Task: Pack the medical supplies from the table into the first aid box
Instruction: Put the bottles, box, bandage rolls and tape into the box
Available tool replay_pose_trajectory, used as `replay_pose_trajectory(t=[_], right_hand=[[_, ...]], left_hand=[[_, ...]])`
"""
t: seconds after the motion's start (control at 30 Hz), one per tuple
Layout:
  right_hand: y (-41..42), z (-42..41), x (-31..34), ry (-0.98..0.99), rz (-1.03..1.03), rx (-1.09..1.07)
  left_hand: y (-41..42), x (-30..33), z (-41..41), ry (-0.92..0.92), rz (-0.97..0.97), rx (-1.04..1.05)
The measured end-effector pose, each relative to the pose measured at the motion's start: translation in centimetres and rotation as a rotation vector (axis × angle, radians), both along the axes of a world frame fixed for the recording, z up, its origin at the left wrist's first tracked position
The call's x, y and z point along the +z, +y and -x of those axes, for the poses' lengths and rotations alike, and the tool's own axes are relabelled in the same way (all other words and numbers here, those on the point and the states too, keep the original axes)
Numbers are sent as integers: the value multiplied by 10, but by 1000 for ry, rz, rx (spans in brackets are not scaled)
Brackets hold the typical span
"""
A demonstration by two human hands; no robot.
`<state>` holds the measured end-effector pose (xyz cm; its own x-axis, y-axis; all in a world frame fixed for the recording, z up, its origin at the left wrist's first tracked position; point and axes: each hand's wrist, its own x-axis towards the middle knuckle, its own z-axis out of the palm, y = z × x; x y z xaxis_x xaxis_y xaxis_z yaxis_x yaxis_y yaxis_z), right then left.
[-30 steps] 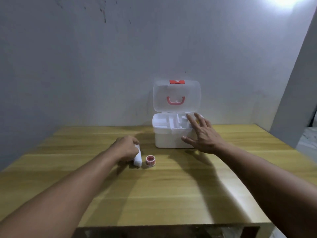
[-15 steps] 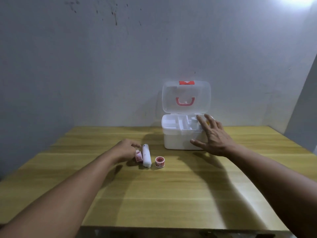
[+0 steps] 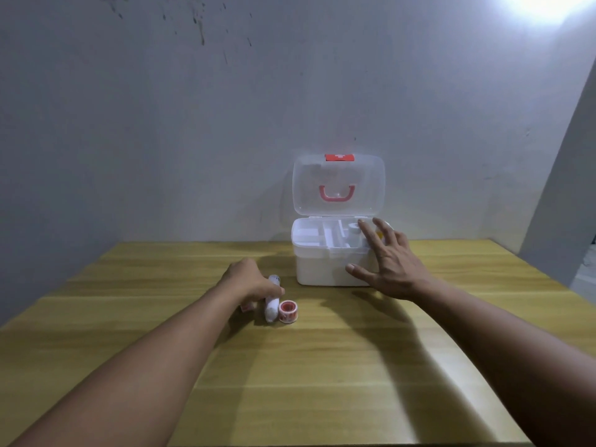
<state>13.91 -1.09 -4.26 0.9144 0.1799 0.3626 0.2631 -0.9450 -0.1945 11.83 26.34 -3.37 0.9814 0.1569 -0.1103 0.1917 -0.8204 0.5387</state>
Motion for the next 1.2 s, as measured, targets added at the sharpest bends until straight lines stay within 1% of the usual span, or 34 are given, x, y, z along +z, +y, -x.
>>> replay_pose_trajectory(t=[0.13,0.27,0.4,0.5,0.6,0.7,0.77,0.9,1.03,1.13,1.2], right_hand=[[0,-2,-1,-3,-2,3],[-1,-2,-2,-9,-12,12],[-1,-3,-2,-5,-15,12],[-1,-4,-3,-1,-19,13],[-1,-5,-4,-9,-29,15],[-1,-4,-4,-7,-28,17],[-1,-3,-3,-9,-31,21],[-1,-2,-3,-9,-51,33],[-3,-3,-4,-11,-45,44],[-4,-5,-5,-34,-40,54],[-5,-5,-5,-41,-37,55]], left_hand=[[-9,1,-3,60,-169,-4],[-11,0,-11,52,-163,-10],[-10,-3,-19,-32,-221,5],[-6,3,-26,-106,-143,40],[-3,23,-33,-222,-73,107],[-8,53,-42,-319,66,166],[-20,70,-48,-346,159,166],[-50,89,-62,-304,225,106],[-73,91,-77,-246,368,75],[-85,86,-85,-204,410,56],[-92,80,-92,-201,378,40]])
